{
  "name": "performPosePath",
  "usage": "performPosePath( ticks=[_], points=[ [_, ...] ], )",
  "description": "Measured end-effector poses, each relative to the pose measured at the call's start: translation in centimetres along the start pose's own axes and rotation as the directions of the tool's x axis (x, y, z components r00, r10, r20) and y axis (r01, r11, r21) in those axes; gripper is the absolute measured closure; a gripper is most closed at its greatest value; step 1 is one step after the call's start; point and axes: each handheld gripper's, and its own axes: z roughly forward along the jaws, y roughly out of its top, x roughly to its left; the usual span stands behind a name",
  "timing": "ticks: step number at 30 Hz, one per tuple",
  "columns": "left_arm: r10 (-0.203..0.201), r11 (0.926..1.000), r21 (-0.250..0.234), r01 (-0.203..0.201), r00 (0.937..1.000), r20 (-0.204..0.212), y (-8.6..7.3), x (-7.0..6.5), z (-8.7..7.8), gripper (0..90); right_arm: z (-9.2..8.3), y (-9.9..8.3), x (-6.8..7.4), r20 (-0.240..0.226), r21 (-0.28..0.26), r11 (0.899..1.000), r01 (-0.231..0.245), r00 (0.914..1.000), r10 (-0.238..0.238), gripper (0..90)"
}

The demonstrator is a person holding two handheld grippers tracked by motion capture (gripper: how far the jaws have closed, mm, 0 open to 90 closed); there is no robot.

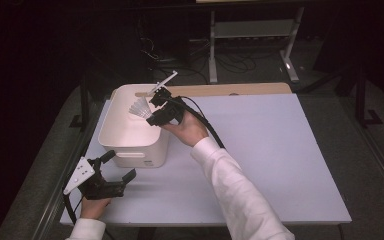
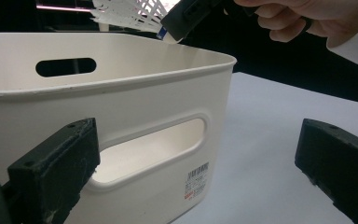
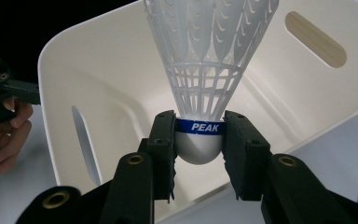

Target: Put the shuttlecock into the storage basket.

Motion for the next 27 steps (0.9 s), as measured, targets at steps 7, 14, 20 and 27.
performPosePath(
  ticks=[7,14,20,27],
  points=[
    [-0.009,1.0,-0.003,0.009,1.0,-0.002,0.0,0.0,0.0,0.0,1.2,0.1,0.6,-0.011,0.023,0.999,0.03,0.9995,-0.03,63.8],
    [0.001,1.0,0.002,-0.001,1.0,-0.006,0.0,0.0,-0.1,0.0,1.8,0.0,0.8,-0.034,0.03,1.0,0.005,0.9994,-0.004,59.9],
    [-0.007,1.0,-0.002,0.007,1.0,-0.003,0.0,0.0,0.0,0.0,1.2,-0.1,0.9,0.005,0.026,1.0,0.014,0.9999,-0.014,30.7],
    [-0.005,1.0,0.008,0.005,1.0,-0.004,0.0,-0.1,0.1,0.0,0.1,-0.3,0.4,0.039,0.002,0.998,0.07,0.9968,-0.07,1.6]
  ],
)
